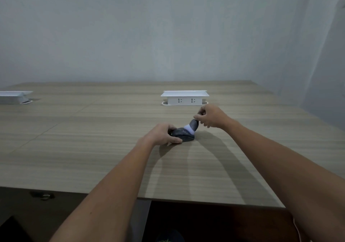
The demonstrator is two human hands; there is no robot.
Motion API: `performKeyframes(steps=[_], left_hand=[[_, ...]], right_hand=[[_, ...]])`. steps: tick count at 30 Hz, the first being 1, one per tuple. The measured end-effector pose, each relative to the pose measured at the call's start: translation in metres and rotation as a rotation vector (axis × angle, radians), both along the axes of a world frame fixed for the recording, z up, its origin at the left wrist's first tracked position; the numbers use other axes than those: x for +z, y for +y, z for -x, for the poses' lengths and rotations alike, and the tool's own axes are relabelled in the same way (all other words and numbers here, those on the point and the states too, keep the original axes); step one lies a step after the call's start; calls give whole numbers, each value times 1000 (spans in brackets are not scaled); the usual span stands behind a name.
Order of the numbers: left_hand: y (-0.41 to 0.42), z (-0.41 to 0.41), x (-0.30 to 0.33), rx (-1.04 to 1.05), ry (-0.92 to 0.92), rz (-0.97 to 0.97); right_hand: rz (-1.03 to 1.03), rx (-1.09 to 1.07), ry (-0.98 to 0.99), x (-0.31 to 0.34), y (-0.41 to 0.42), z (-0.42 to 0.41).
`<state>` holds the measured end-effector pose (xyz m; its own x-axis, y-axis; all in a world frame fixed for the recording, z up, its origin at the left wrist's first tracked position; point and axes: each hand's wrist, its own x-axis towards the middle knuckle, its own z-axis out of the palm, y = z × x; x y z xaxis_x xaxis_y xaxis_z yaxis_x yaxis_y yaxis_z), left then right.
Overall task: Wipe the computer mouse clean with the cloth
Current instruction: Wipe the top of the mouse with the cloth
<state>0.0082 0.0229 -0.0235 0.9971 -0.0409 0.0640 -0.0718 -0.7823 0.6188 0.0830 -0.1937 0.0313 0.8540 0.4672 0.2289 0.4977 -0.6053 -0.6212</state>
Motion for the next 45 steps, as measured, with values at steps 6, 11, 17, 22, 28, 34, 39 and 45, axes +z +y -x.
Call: performKeyframes(steps=[6, 11, 17, 22, 28, 34, 39, 45], left_hand=[[-2, 2, 1, 6, -3, 0], [-2, 1, 0, 21, 0, -5], [-3, 2, 1, 35, 2, 2], [-6, 5, 3, 44, 3, -8], [-8, 4, 2, 53, 0, -7], [-9, 4, 1, 73, -5, -10], [-12, 4, 1, 81, -10, -9], [-13, 4, 0, 99, -28, -22]], right_hand=[[-157, 47, 24, 2, 0, 3], [-6, -51, -60, -4, -3, -3], [-60, 56, 19, -7, -6, 3], [-123, 25, -23, -2, -7, 2], [51, -18, -84, -6, -10, -1], [-196, 106, 92, -7, -15, 6], [-23, -9, -94, -1, -13, 4], [15, 76, -25, -1, -12, 9]])
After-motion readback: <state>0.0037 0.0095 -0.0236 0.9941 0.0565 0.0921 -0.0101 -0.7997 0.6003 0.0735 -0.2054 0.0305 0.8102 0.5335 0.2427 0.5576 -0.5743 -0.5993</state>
